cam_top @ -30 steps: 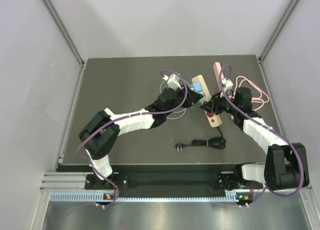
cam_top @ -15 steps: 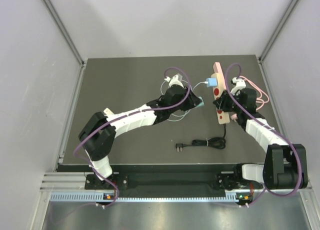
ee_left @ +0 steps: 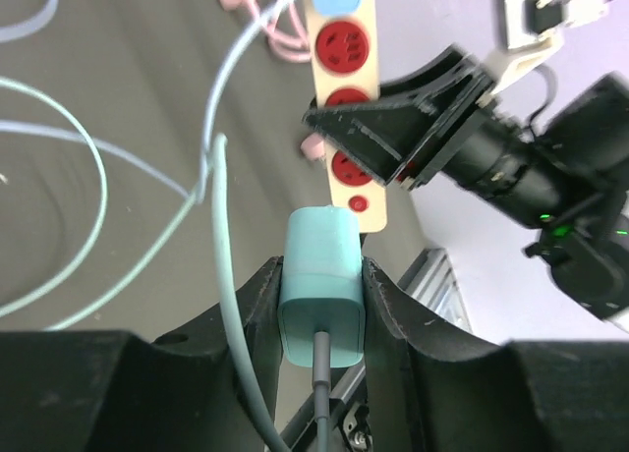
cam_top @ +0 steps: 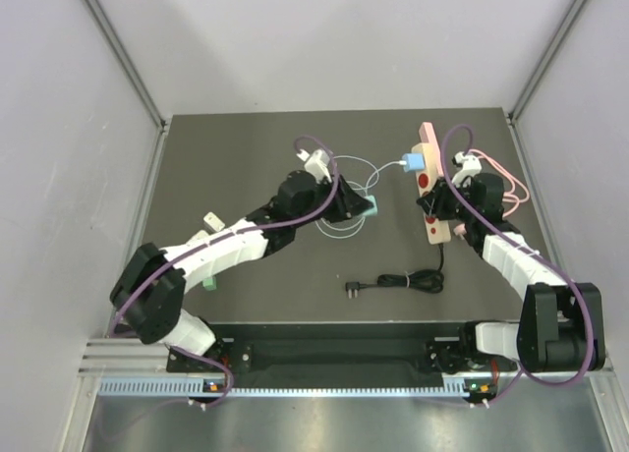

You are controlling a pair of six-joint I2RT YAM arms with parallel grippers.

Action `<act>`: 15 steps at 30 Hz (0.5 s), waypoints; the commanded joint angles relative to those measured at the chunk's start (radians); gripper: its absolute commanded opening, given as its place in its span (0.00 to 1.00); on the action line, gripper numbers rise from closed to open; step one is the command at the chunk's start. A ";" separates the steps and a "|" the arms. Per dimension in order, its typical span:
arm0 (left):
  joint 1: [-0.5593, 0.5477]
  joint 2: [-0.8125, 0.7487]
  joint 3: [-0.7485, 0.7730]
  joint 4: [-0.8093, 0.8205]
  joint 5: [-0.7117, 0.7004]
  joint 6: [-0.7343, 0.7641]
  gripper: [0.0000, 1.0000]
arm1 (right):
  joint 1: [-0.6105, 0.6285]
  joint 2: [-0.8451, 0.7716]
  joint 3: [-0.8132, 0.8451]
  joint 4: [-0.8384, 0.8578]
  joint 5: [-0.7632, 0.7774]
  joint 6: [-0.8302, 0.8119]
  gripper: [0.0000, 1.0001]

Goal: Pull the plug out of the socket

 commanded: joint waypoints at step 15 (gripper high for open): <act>0.375 -0.413 -0.038 -0.079 0.272 0.142 0.00 | -0.017 -0.014 0.022 0.126 -0.021 -0.013 0.00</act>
